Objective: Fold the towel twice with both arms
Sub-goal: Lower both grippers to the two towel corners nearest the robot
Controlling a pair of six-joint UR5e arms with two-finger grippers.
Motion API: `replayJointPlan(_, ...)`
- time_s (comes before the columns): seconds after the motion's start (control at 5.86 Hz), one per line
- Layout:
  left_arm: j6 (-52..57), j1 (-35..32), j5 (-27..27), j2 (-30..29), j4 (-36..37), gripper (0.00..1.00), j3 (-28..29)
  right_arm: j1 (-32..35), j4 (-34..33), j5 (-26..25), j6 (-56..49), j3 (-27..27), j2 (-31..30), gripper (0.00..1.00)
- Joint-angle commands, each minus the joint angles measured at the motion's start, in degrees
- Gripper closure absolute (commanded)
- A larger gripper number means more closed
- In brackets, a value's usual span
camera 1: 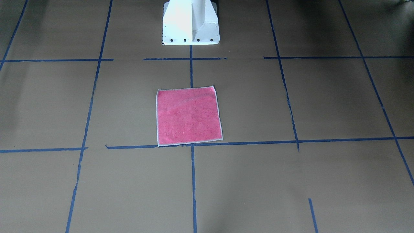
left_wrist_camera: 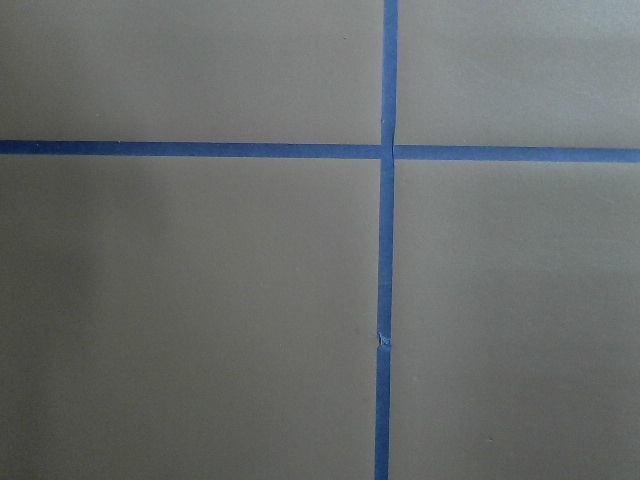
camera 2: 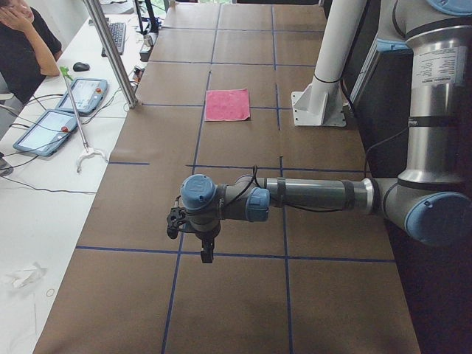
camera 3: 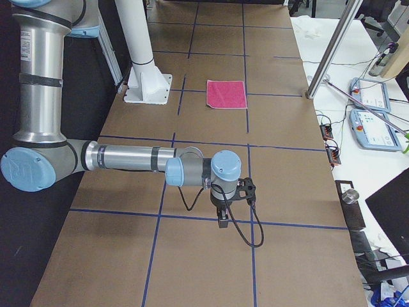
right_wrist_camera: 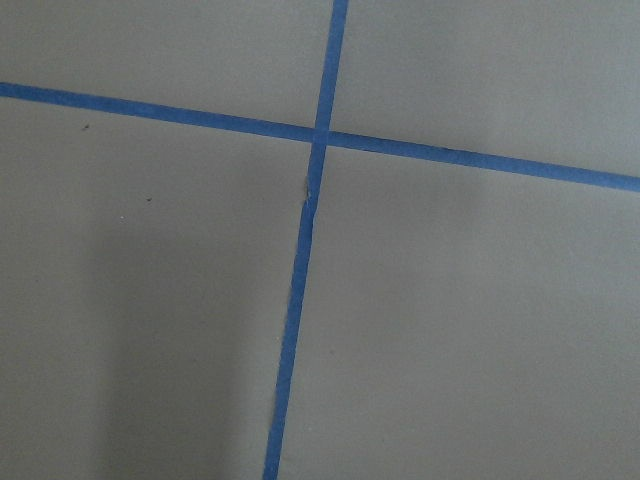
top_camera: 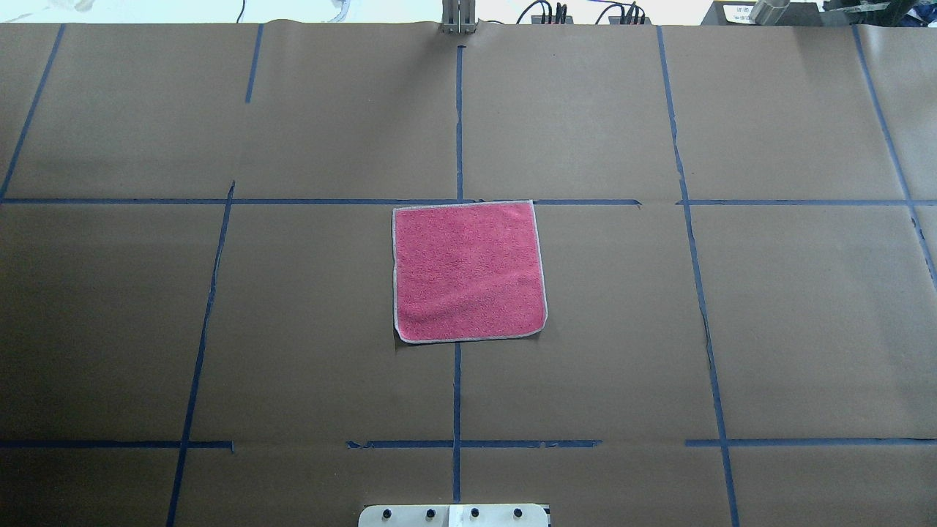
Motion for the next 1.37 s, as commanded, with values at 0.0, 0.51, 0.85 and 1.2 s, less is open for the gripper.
replayJointPlan(0.0,0.0,0.0,0.0,-0.1,0.0,0.0,-0.1,0.0,0.0,-0.2,0.4,0.0,0.1,0.0)
replayJointPlan(0.51,0.1,0.0,-0.1,0.0,-0.1,0.0,-0.2,-0.1,0.0,-0.2,0.5,-0.6,0.0,0.0)
replayJointPlan(0.85,-1.1,1.0,0.2,-1.8,-0.1,0.0,-1.0,-2.9,0.0,-0.2,1.2,0.4,2.7,0.0)
replayJointPlan(1.2,-12.6,11.8,0.6,-11.2,0.4,0.0,-0.8,-11.1,-0.3,-0.3,10.4,0.0,10.8,0.0)
